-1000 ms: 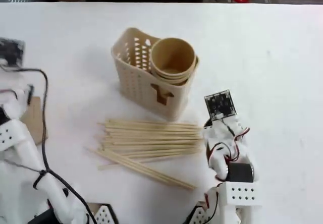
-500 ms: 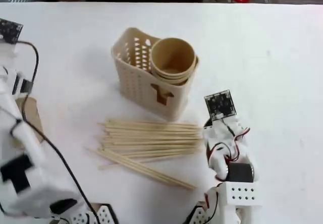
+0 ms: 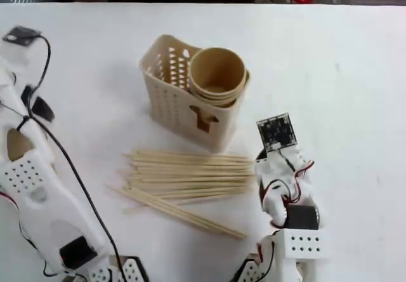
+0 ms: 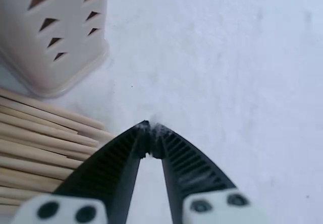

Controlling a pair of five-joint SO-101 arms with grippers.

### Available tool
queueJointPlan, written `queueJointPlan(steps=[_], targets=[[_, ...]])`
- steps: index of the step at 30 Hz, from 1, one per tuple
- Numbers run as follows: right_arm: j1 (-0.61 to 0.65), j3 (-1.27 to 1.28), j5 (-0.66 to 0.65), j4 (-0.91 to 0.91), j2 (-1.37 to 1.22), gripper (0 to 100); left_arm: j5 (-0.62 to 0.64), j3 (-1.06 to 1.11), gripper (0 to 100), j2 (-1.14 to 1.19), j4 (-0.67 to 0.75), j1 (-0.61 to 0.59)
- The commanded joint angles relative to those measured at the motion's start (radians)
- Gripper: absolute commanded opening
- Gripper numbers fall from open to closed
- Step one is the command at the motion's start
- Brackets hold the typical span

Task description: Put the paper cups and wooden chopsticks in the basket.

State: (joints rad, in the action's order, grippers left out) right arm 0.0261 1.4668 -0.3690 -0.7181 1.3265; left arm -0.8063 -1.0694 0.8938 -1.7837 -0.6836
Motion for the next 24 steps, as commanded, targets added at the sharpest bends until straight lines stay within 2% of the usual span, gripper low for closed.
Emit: queueJointPlan(steps=[1,6,10,16,20,24], targets=[[-0.012,-0.011,0.008,0.022,0.015,2.1,-0.032,0.133,27,-0.091,-0.006,0.013],[-0.012,-0.011,0.008,0.022,0.015,2.1,-0.146,0.509,20,-0.308,-0.005,0.019],[-0.012,-0.011,0.008,0.022,0.015,2.1,-0.207,0.694,14,-0.447,-0.002,0.019],[-0.018,-0.008,0.008,0.022,0.015,2.1,-0.222,0.764,1,-0.532,-0.002,0.019],[-0.015,-0.008,0.008,0.022,0.015,2.1,-0.25,0.764,2,-0.582,-0.005,0.019],[-0.015,-0.006,0.008,0.022,0.015,2.1,-0.247,0.763,2,-0.733,-0.005,0.019]])
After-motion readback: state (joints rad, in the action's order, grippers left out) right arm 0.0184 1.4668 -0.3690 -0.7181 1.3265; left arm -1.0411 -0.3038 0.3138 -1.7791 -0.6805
